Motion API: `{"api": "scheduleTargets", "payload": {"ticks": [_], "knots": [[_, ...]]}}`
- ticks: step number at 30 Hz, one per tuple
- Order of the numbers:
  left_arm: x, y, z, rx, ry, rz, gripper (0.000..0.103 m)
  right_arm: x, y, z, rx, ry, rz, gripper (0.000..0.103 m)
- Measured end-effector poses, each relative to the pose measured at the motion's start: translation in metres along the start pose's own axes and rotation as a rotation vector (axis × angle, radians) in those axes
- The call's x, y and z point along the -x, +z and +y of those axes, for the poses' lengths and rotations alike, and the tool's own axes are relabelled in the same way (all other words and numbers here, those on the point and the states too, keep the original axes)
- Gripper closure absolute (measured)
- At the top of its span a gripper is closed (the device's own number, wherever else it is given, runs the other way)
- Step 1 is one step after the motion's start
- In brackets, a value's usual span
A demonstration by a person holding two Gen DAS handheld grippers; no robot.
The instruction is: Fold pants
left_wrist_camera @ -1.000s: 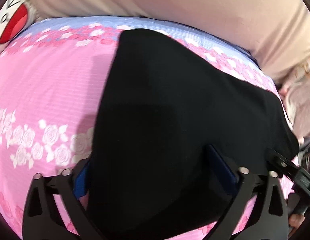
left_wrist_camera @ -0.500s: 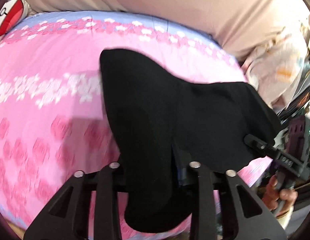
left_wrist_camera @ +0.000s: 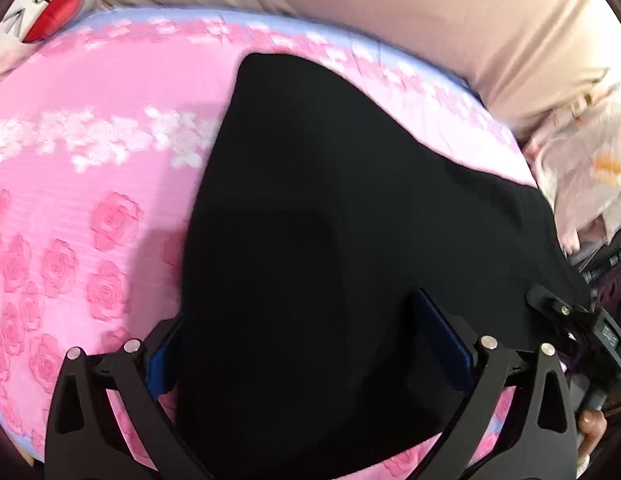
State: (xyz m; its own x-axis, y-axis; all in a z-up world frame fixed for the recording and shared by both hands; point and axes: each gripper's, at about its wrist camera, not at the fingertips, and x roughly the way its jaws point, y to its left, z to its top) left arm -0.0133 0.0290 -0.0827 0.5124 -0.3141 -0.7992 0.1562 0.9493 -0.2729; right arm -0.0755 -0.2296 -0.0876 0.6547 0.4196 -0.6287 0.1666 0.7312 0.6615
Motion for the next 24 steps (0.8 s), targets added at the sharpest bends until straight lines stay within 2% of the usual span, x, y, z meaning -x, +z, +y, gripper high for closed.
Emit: {"api": "scheduleTargets", "payload": {"ticks": [1,2,3,5,6,8,10,14,18,21,24], "knots": [[0.003,-0.001,0.0,0.006,-0.012,-0.009,0.015,0.001,-0.001,0.0,0.0,0.011,0.0,0.051],[0.005,-0.001,0.001,0.01,-0.031,-0.003,0.029,0.001,0.001,0.003,0.011,0.012,-0.001,0.058],[0.008,-0.003,0.003,0.012,-0.051,0.003,0.043,0.004,0.0,0.005,0.024,0.011,-0.003,0.06],[0.017,-0.002,0.006,0.014,-0.089,0.005,0.061,0.008,-0.002,0.012,0.049,0.002,-0.007,0.065],[0.024,-0.002,0.006,0.007,-0.1,0.004,0.067,0.014,-0.003,0.016,0.071,-0.003,-0.01,0.065],[0.037,-0.003,0.003,-0.017,-0.103,-0.009,0.072,0.021,-0.004,0.03,0.105,0.0,-0.01,0.066],[0.058,-0.002,-0.005,-0.053,-0.109,-0.038,0.084,0.036,-0.007,0.048,0.159,0.004,-0.012,0.066],[0.102,0.007,-0.02,-0.111,-0.171,-0.084,0.084,0.063,-0.005,0.078,0.23,0.019,-0.04,0.067],[0.129,0.028,-0.03,-0.152,-0.197,-0.148,0.084,0.085,0.011,0.112,0.312,0.042,-0.12,0.067],[0.148,0.058,-0.036,-0.194,-0.196,-0.251,0.084,0.092,0.036,0.139,0.371,0.054,-0.205,0.067],[0.156,0.096,-0.038,-0.225,-0.175,-0.364,0.084,0.081,0.072,0.162,0.42,0.057,-0.305,0.067]]}}
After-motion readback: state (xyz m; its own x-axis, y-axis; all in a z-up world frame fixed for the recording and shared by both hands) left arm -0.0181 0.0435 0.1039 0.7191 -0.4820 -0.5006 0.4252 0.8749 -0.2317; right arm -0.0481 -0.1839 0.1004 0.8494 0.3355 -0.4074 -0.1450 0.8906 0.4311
